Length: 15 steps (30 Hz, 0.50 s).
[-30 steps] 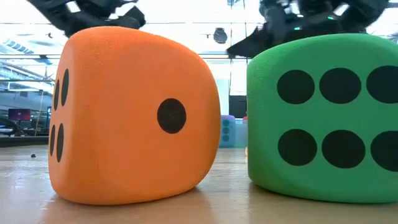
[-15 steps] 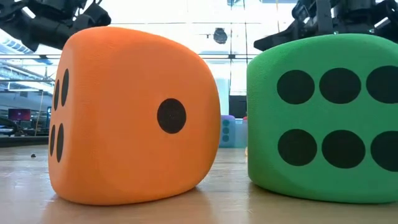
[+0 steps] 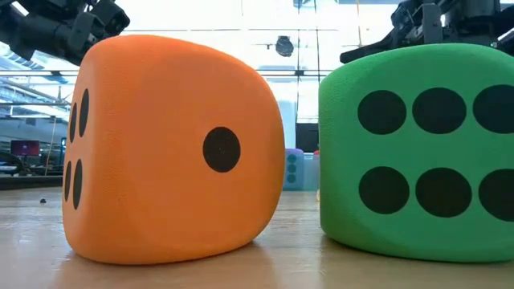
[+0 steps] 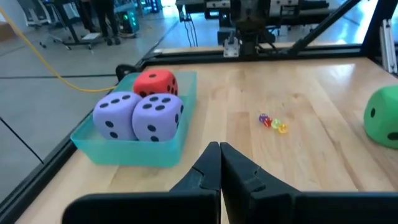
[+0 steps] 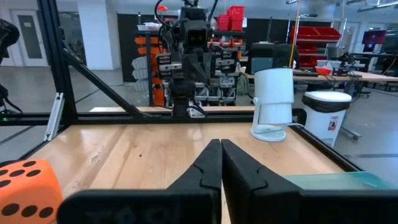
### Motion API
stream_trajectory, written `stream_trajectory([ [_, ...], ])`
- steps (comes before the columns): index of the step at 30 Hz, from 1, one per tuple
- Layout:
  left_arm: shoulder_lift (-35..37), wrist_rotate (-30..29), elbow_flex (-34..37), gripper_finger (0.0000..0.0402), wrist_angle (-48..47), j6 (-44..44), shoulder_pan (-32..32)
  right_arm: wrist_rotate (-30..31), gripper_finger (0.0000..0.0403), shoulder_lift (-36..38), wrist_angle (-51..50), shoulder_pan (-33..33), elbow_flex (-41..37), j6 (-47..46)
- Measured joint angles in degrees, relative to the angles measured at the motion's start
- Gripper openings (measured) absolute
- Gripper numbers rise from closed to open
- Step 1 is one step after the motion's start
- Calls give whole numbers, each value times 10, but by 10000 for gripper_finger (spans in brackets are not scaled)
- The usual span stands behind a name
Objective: Pick & Place Dice
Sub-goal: Put the large green die into the bin
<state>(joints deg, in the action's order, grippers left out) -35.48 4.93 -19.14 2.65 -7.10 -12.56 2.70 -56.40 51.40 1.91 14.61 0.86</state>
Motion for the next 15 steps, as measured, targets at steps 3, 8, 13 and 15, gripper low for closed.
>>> stream_trajectory([
  [3, 0, 0, 0, 0, -10, -1, 0, -16, 0, 0, 8, 0, 0, 1],
  [8, -1, 1, 0, 0, -12, -1, 0, -30, 0, 0, 8, 0, 0, 2],
  [13, -7, 1, 0, 1, -13, 12, 0, -29, 0, 0, -3, 0, 0, 2],
  [15, -10, 1, 0, 0, -12, 23, 0, -29, 0, 0, -9, 0, 0, 8],
])
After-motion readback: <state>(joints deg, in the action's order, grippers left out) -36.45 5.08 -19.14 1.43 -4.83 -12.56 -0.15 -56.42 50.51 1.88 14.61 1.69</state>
